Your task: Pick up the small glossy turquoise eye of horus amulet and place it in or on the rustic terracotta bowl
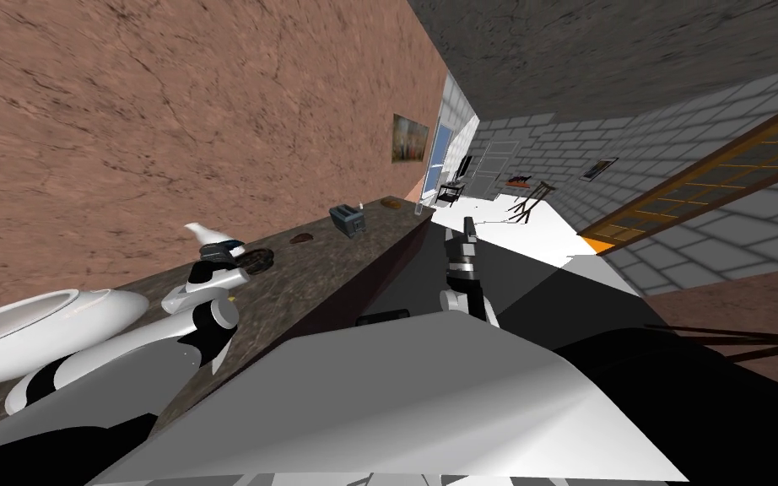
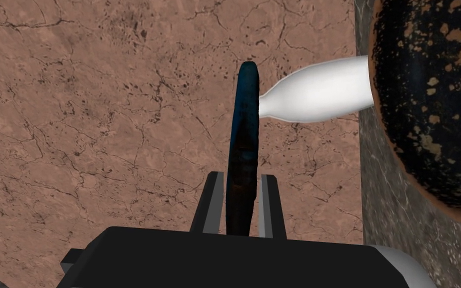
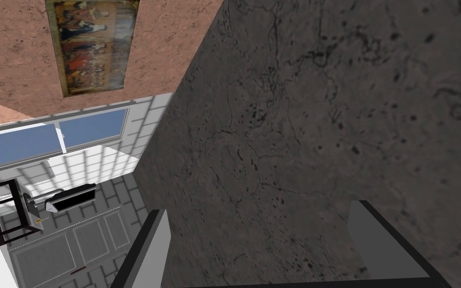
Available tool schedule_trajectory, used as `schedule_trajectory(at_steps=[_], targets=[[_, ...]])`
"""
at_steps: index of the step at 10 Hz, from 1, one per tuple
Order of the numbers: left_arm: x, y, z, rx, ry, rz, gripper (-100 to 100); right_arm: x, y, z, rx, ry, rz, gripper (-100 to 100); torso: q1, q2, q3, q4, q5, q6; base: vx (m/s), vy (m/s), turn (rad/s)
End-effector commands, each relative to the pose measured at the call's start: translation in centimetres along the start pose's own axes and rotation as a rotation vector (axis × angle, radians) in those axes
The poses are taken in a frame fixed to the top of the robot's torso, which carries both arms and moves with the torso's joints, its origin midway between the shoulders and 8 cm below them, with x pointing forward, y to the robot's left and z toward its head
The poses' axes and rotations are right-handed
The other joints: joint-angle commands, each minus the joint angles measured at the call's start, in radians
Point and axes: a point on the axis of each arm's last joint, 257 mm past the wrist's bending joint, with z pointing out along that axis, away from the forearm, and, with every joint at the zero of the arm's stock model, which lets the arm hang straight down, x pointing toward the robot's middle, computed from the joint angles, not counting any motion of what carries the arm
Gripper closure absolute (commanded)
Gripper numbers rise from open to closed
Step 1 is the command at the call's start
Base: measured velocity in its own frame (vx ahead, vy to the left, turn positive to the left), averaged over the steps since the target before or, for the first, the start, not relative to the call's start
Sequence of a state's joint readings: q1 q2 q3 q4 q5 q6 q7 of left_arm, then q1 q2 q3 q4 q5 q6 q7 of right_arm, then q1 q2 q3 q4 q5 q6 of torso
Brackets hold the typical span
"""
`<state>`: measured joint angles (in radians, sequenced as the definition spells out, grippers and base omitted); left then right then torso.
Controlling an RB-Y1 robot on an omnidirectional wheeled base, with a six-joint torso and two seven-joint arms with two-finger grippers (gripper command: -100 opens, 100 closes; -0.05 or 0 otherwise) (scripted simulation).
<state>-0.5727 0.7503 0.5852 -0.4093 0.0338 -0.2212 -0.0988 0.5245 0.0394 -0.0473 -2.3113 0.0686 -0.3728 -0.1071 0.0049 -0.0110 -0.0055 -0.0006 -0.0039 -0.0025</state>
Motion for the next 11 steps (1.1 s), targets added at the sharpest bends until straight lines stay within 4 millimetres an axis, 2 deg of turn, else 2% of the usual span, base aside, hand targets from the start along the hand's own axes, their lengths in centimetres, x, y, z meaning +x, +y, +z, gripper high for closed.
schedule_trajectory(at_steps=[1,2,6,7,8,9,10,11], targets=[[0.0,0.0,0.0,0.0,0.0,0.0,100,0.0,0.0,0.0,0.0,0.0,0.0,0,0.0,0.0,0.0,0.0,0.0,0.0,0.019,0.005,-0.007],[0.0,-0.1,0.0,0.004,0.0,0.003,-100,0.0,0.0,0.0,0.0,0.0,0.0,0,0.0,0.001,0.001,0.0,0.0,0.0,0.0,0.0,0.0],[0.0,-0.1,0.0,0.004,0.0,0.003,-100,0.0,0.0,0.0,0.0,0.0,0.0,0,0.0,0.003,0.002,0.001,0.0,0.0,0.0,0.0,0.0],[0.0,-0.1,0.0,0.004,0.0,0.003,0,0.0,0.0,0.0,0.0,0.0,0.0,0,0.0,0.003,0.002,0.001,0.0,0.0,0.0,0.0,0.0],[-2.3,1.0,-0.5,-0.006,-0.035,-0.072,-100,0.0,0.0,0.0,0.0,0.0,0.0,0,0.0,0.003,0.002,0.001,0.0,0.0,0.048,-0.024,-0.287],[-3.0,1.4,-0.8,-0.004,-0.039,-0.056,-100,0.0,0.0,0.0,0.0,0.0,0.0,0,-0.001,0.001,0.0,0.0,0.0,0.001,0.058,-0.019,-0.143],[-2.8,3.5,-1.2,-0.049,-0.038,-0.058,-100,0.0,0.0,0.0,0.0,0.0,0.0,0,-0.001,0.0,0.0,0.0,0.0,0.0,0.031,-0.006,0.039],[-3.7,3.6,-1.5,-0.04,-0.043,-0.038,-100,0.0,0.0,0.0,0.0,0.0,0.0,0,-0.001,0.001,0.0,0.0,0.0,-0.001,0.009,-0.003,0.021]])
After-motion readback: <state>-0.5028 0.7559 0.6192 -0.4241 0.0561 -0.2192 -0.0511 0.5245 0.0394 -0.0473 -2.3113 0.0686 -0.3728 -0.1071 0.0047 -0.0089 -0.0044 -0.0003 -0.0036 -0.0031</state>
